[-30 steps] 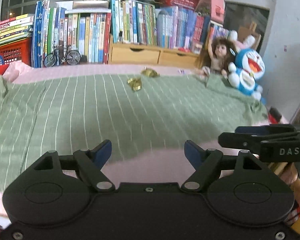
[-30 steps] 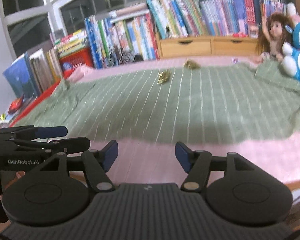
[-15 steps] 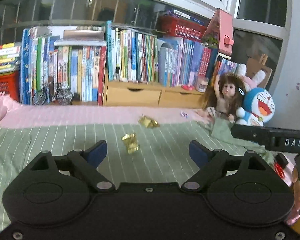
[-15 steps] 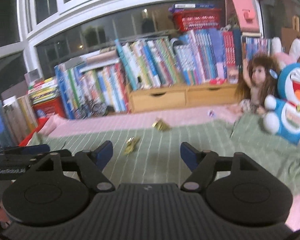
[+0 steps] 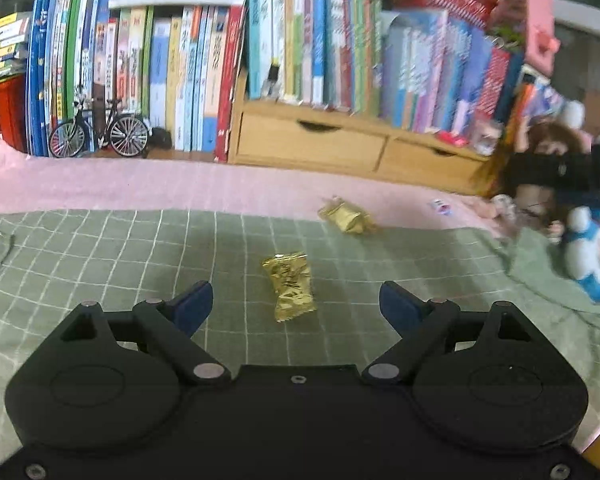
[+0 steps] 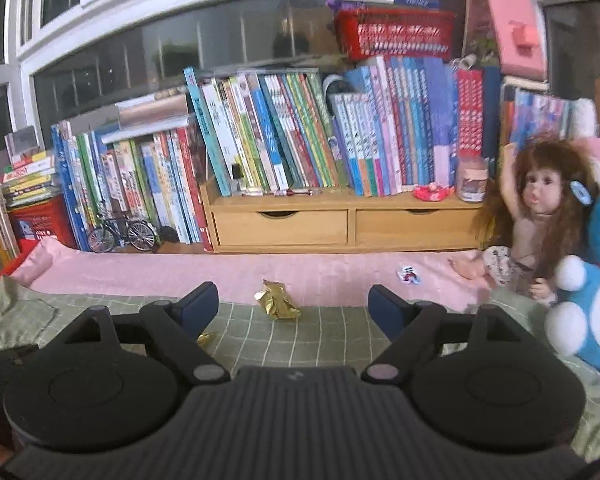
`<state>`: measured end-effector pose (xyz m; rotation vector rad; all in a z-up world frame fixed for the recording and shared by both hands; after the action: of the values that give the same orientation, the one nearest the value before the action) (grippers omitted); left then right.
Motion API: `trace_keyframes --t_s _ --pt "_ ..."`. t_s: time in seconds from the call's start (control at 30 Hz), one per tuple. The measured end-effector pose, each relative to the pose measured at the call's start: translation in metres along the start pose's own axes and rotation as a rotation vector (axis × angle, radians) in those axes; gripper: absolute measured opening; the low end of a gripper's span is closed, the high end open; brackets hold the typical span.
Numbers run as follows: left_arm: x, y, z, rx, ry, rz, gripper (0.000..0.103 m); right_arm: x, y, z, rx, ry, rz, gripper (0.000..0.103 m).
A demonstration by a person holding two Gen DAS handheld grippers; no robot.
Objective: Collect trash
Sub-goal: 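Grasp the gold wrapper bar with the left tool while the right tool grasps the crumpled gold wrapper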
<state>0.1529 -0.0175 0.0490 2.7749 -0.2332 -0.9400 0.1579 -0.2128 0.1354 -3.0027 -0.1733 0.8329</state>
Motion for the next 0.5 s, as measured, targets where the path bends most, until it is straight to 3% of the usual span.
trace_keyframes --t_s 0.33,0.5 --pt "0.062 -0.001 0.005 0.03 -0.033 -0.039 0.088 0.089 0.0 0.01 0.036 -0.082 -0.054 0.089" --pt "0.079 -0.004 0.009 0.023 -0.055 -0.029 0.079 0.119 -0.001 0.016 0.061 -0.109 -0.073 0.089"
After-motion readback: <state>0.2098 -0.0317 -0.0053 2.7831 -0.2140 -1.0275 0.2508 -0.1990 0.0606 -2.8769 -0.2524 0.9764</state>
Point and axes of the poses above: each gripper's, at about its wrist camera, not at the fingertips, and x roughly the way its jaws point, y to its right, z to its underside, the point moved 1 cm from there along x, roughly the way its jaws point, and after that the axes turned 7 degrees about z, right-handed, at the moved point
